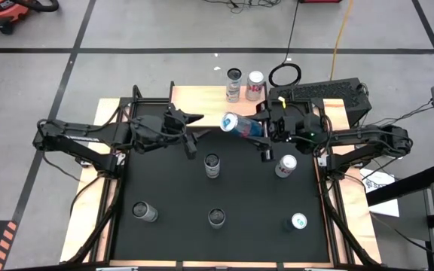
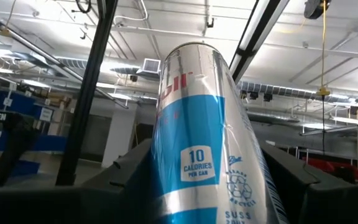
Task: Place canned beverage on shelf
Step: Put the top left blue soda can on the shelf
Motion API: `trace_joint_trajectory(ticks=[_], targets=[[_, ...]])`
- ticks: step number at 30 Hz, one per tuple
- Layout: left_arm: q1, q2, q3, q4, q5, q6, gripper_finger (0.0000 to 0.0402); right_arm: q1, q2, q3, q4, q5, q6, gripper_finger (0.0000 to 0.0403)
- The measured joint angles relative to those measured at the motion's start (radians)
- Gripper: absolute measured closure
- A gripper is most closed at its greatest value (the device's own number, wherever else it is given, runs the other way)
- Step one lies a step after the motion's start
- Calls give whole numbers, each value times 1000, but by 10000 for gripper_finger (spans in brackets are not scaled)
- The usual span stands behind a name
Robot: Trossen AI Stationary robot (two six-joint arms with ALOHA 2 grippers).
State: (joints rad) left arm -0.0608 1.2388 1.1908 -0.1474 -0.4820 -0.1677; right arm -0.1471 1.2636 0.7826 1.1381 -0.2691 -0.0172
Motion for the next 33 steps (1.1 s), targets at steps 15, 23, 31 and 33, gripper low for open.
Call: trace_joint_trajectory(ticks=[15, 23, 31, 33], targets=[[0, 0, 0, 0, 11, -8, 134, -5, 29, 0, -3, -52, -51, 197], [4, 0, 0, 8, 10, -8, 134, -9, 29, 0, -13, -49, -50, 197], [13, 0, 0, -5, 3, -2, 134, -9, 29, 0, -31, -49, -48, 197], [13, 1, 0, -20, 3, -3, 134, -9, 29, 0, -34, -49, -47, 197]])
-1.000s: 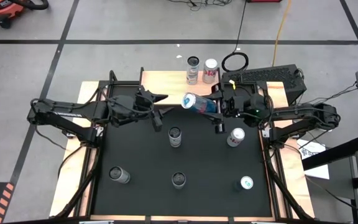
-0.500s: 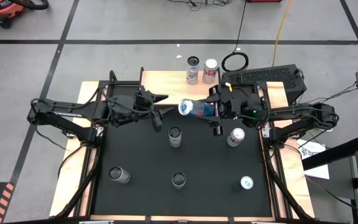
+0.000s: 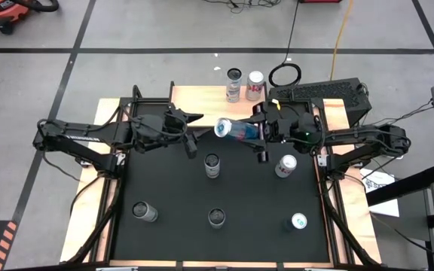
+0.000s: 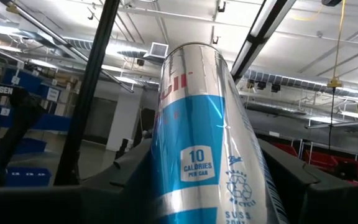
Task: Place canned beverage on shelf
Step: Put the top left blue soda can on the shelf
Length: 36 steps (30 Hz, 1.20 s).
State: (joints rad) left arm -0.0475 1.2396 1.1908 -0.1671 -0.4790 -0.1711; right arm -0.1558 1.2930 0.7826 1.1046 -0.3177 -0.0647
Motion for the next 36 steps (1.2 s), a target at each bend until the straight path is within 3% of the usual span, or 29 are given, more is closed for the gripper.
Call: trace_joint_trajectory(ticks=[7, 15, 22, 28, 32, 36], targets=[[8, 0, 0, -6, -56, 19, 134, 0, 0, 0, 0, 0, 0, 196], [45, 0, 0, 17, 95, -63, 134, 0, 0, 0, -25, 0, -5, 196], [77, 0, 0, -29, 124, -117, 132, 0, 0, 0, -25, 1, -3, 196], [105, 0, 0, -28, 206, -188, 77, 0, 0, 0, -29, 1, -3, 196], [116, 0, 0, -31, 210, -179, 33, 0, -1, 0, -45, 1, -7, 196], [116, 0, 0, -30, 210, -159, 13, 0, -1, 0, -55, 1, -8, 196]])
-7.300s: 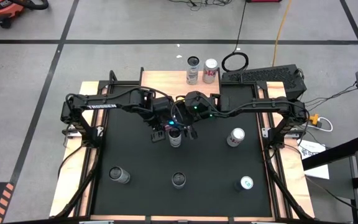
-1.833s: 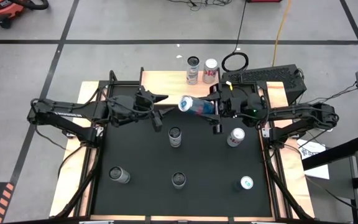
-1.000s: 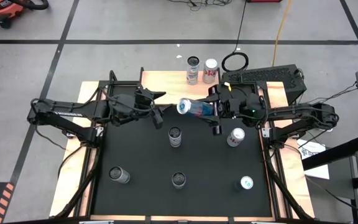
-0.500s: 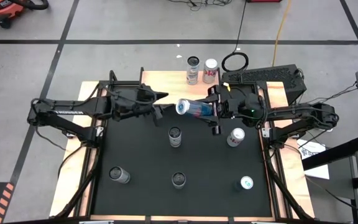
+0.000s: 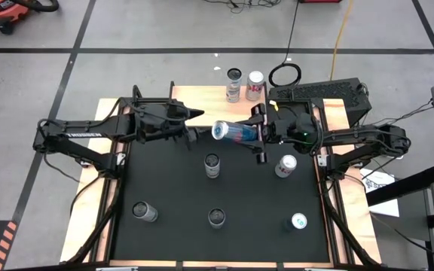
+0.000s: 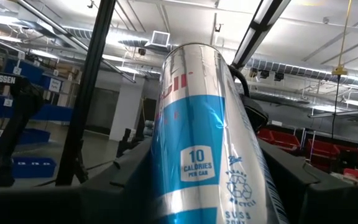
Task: Place canned beverage on shelf
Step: Put the top left blue soda can on the shelf
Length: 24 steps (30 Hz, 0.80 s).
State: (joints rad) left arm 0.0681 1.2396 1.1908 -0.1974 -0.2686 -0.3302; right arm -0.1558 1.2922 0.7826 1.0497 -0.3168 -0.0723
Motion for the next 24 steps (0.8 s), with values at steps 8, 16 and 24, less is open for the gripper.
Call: trace_joint_trajectory(ticks=[8, 16, 24], targets=[[0, 0, 0, 0, 2, -2, 10, 0, 0, 0, 16, 0, -3, 196], [0, 0, 0, 8, -24, -4, 10, 0, 0, 0, 14, 0, -3, 196], [0, 4, 0, 10, -29, -31, 10, 0, 0, 0, 15, 0, -3, 196]])
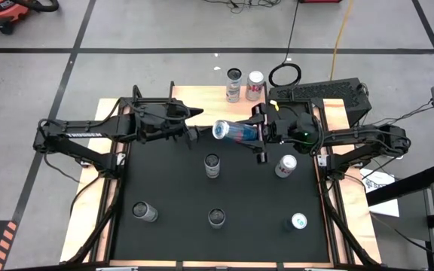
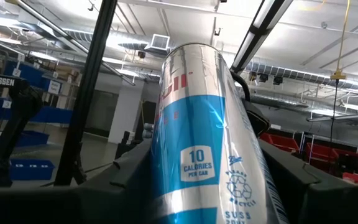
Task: Place canned beverage on shelf
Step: Put the top left blue soda can on the shelf
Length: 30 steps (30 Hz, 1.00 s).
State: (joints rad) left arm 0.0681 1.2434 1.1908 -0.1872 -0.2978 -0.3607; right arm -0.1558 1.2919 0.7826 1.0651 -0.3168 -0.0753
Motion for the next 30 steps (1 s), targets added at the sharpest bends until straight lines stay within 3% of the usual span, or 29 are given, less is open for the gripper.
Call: trace_joint_trajectory(ticks=[12, 21, 30], targets=[[-5, 0, 0, 269, 204, 165, 10, 0, 0, 3, 150, 0, 11, 196], [-5, 68, -1, 404, 326, 281, 10, 4, 4, 45, 158, 0, 63, 196], [-10, 145, 0, 563, 364, 402, 10, 7, 27, 45, 183, 3, 72, 196]])
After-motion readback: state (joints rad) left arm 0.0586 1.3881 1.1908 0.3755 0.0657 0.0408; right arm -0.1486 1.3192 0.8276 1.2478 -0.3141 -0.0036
